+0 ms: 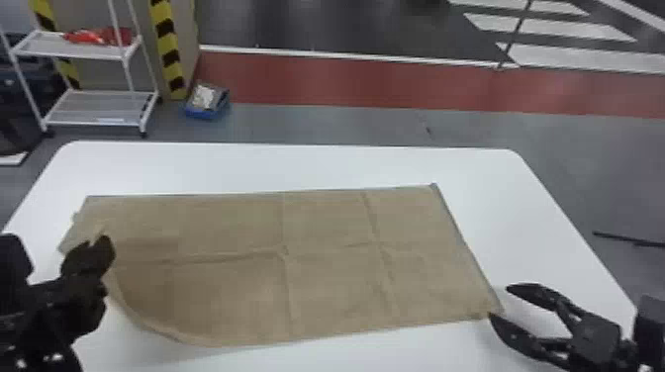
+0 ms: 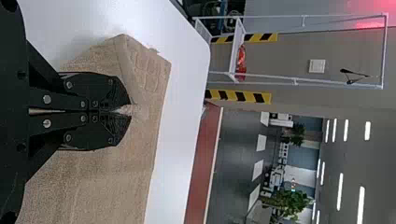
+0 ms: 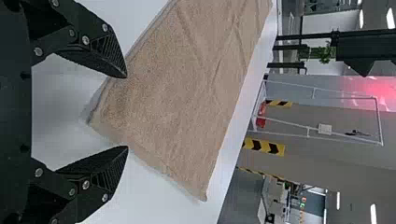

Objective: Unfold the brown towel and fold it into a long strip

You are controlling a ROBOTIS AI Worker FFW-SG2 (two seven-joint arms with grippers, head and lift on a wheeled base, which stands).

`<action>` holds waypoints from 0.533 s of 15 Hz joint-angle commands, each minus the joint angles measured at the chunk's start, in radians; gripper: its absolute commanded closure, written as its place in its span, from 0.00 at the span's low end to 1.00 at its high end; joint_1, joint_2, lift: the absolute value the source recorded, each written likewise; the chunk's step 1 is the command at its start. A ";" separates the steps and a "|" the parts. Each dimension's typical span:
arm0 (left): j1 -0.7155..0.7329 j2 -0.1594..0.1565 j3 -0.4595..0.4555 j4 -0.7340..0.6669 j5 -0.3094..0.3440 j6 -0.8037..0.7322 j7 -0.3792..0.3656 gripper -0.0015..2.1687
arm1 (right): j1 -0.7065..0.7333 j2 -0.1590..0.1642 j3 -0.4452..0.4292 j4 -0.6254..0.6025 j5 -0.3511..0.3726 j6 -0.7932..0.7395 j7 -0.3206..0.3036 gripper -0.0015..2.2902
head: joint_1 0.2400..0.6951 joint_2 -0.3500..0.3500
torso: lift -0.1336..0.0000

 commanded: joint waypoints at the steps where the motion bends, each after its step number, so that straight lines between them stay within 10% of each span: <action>1: 0.003 0.002 0.003 -0.005 0.000 0.000 0.001 0.67 | -0.020 -0.001 0.023 0.009 0.038 0.008 0.000 0.22 | 1.00 0.32 | 0.15; 8: 0.005 0.002 0.007 -0.009 0.000 0.000 0.001 0.67 | 0.006 -0.016 -0.020 -0.003 0.036 0.011 0.005 0.23 | 1.00 0.32 | 0.15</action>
